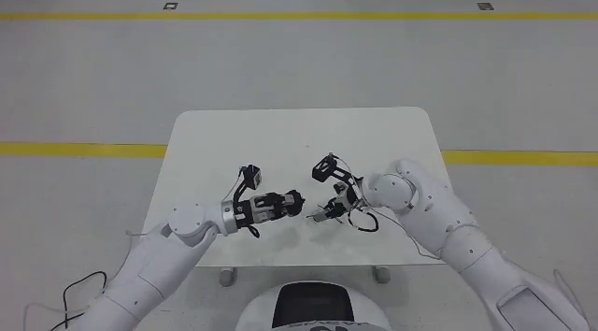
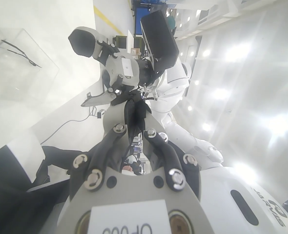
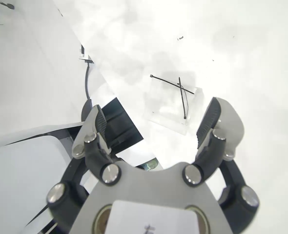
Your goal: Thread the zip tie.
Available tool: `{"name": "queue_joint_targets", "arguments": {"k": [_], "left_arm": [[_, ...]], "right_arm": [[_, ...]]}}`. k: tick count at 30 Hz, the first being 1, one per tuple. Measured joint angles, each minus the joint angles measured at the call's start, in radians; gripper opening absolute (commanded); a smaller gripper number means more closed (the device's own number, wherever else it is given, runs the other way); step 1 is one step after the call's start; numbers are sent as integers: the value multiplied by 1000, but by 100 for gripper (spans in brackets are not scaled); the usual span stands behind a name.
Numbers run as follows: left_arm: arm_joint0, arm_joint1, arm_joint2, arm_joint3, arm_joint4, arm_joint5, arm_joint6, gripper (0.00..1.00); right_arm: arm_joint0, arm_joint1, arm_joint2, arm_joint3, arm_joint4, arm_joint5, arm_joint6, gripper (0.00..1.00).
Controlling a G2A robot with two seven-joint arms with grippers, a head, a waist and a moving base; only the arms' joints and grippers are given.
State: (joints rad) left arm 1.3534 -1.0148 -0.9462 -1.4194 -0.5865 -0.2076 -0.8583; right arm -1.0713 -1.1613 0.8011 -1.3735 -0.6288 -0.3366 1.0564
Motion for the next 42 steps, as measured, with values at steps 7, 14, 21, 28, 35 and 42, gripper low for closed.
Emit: {"name": "queue_joint_targets", "arguments": {"k": [7,14,21,28,35,42], "left_arm": [[-1,-3,10,10,-10,-12,-3,0],[-13,-8,23,25,-16,-16,-6,0],[-15,-8,22,27,-15,-14,-5,0],[-15,-8,22,27,-15,-14,-5,0],[-15,-8,22,27,-15,-14,-5,0],[-5,-6,15,17,-7,-12,21,0]], "right_arm": [[-5,0,-3,-1,-7,5,-8,100],[21,-18,-68,20,-58,10,-6,100],[52,-36,-125,51,-114,20,-5,100],[48,-36,-125,49,-118,21,-14,100],[33,-32,-134,32,-182,41,-10,65],[17,-24,-113,23,-187,51,-12,53]]}}
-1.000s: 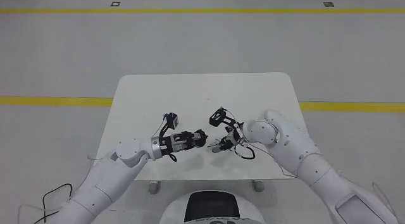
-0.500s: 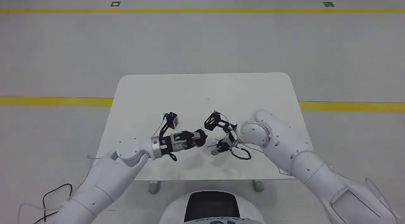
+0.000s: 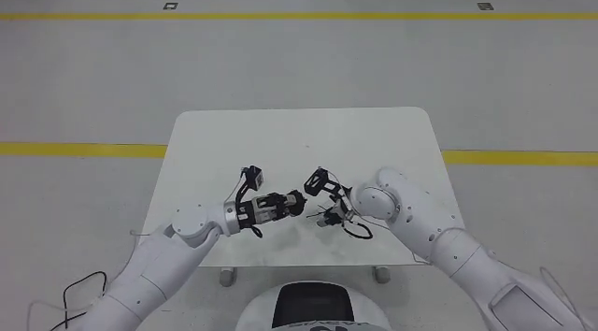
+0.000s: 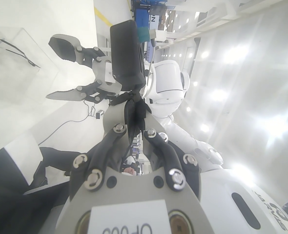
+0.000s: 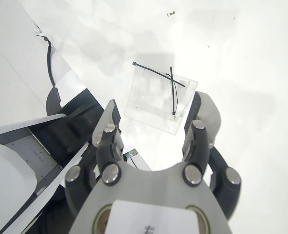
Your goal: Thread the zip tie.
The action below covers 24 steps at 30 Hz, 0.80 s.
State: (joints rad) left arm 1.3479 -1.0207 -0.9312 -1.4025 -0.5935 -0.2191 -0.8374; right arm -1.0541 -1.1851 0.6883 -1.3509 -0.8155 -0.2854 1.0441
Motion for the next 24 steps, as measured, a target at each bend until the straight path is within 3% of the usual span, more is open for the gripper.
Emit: {"name": "queue_joint_targets", "arguments": {"k": [4,14,24], "left_arm": [[18,11,-35,-8,3,-10,3,0],[103,47,-152,-78,-2,-9,-6,0],[111,49,-157,-88,-3,-8,-9,0]], "right_arm": [[-3,2,0,-5,-15,1,4,48],[2,-10,-34,10,-68,3,-13,39],[10,-31,-87,26,-156,43,-30,36]]}}
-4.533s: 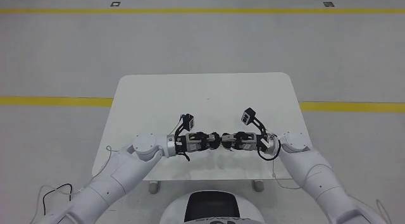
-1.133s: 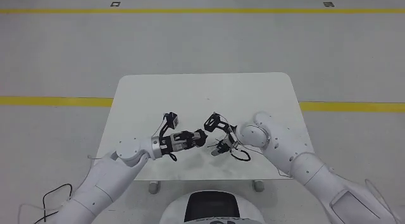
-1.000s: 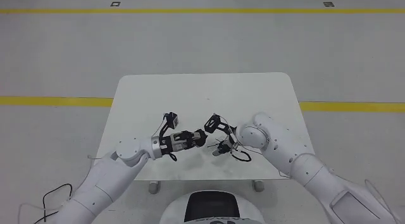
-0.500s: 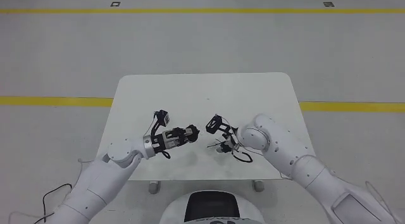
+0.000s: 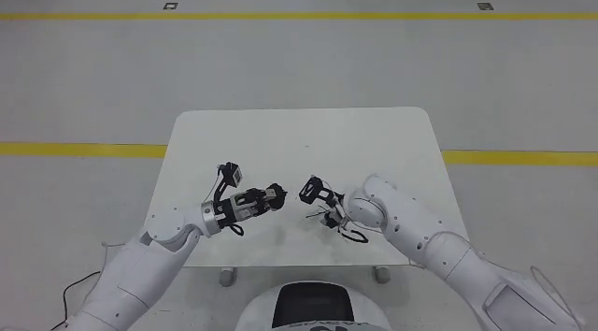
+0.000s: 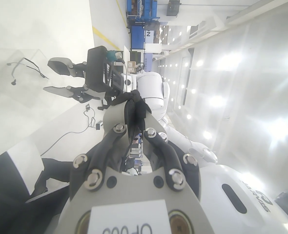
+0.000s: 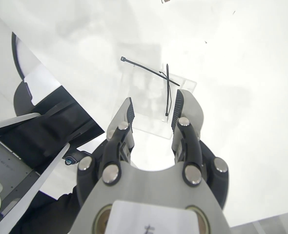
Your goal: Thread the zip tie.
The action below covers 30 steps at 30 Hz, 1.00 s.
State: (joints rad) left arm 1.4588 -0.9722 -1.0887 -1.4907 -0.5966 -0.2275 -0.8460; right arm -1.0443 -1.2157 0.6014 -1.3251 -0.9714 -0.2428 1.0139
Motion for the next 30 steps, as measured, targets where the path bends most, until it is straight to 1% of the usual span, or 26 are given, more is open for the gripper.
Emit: {"name": "queue_joint_targets", "arguments": {"k": [4,12,17,25,30], "left_arm": [[0,0,0,0,0,0,0,0],[0,0,0,0,0,0,0,0],[0,0,0,0,0,0,0,0],[0,0,0,0,0,0,0,0],[0,0,0,0,0,0,0,0]], "right_arm": [[-5,-5,-16,0,-39,5,-10,36],[-12,-13,-31,2,-96,29,-3,31],[-16,-18,-36,2,-116,38,4,28],[-18,-28,-43,14,-138,44,9,27],[-19,-35,-48,22,-145,42,15,24]]}}
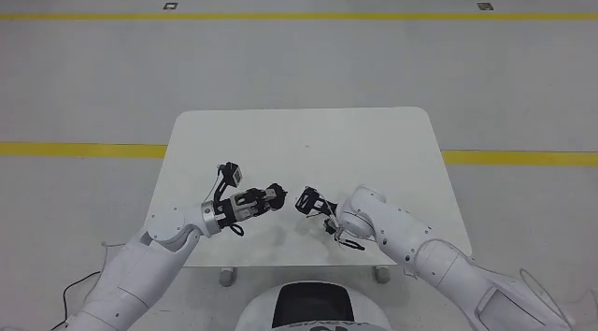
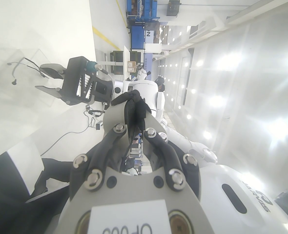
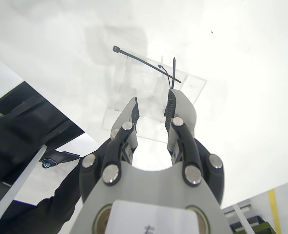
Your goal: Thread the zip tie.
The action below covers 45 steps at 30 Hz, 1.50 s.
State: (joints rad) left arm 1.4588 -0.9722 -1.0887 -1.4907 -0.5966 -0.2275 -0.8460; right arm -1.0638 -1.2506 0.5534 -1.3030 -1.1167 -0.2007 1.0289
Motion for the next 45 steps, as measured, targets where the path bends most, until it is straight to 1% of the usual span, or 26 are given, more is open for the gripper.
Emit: {"name": "queue_joint_targets", "arguments": {"k": [7,14,24,31,45], "left_arm": [[0,0,0,0,0,0,0,0],[0,0,0,0,0,0,0,0],[0,0,0,0,0,0,0,0],[0,0,0,0,0,0,0,0],[0,0,0,0,0,0,0,0]], "right_arm": [[3,-9,-1,15,7,-21,-1,25],[-8,-10,6,-7,-44,20,-6,27],[-26,-16,3,-23,-106,40,-10,25],[-15,-33,-6,14,-100,29,3,22],[32,-79,-32,125,-69,7,11,21]]}}
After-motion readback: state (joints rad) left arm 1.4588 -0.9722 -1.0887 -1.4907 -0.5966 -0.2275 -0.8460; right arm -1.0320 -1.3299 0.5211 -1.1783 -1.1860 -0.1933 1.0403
